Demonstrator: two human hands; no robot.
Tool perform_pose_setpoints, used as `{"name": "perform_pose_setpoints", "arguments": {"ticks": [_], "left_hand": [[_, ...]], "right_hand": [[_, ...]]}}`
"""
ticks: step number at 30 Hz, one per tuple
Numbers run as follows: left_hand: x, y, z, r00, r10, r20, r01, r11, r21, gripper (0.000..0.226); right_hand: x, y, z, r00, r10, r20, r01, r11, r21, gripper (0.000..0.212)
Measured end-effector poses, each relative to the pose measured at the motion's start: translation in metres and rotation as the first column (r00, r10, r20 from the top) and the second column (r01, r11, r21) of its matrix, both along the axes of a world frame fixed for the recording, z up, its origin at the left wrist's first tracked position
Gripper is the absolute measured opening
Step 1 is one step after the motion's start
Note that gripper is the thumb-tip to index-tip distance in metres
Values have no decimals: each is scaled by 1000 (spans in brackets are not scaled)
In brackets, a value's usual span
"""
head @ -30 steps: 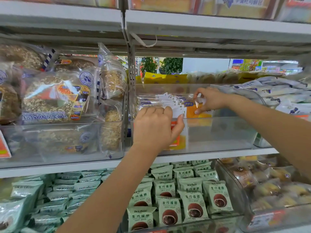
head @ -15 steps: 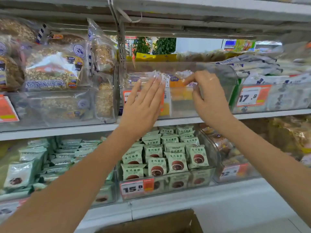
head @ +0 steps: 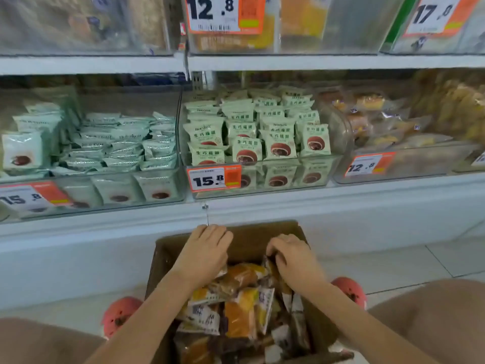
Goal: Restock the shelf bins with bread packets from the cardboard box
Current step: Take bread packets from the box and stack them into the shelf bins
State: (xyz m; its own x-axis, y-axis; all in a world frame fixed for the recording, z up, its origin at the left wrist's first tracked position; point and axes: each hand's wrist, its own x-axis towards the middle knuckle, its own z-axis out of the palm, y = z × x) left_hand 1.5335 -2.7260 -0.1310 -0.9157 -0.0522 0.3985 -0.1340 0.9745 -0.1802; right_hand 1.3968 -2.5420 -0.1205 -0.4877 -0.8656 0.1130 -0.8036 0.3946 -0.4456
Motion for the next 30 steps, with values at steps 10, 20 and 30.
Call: {"name": "perform_pose_setpoints", "arguments": {"ticks": [10,20,30], "left_hand": [[59,27,-92,901,214,376,-326,908,264,40],[64,37,-111,822,268,502,-496,771,400,44],[62,36,-105,810,186,556,-577,86,812,21]], "right_hand": [[34,-19,-117,866,-311,391,5,788,615,60],[57,-41,-137,440,-640,630,240,760,604,56],[46,-10,-106,33,-571,821,377,768,519,53]]}}
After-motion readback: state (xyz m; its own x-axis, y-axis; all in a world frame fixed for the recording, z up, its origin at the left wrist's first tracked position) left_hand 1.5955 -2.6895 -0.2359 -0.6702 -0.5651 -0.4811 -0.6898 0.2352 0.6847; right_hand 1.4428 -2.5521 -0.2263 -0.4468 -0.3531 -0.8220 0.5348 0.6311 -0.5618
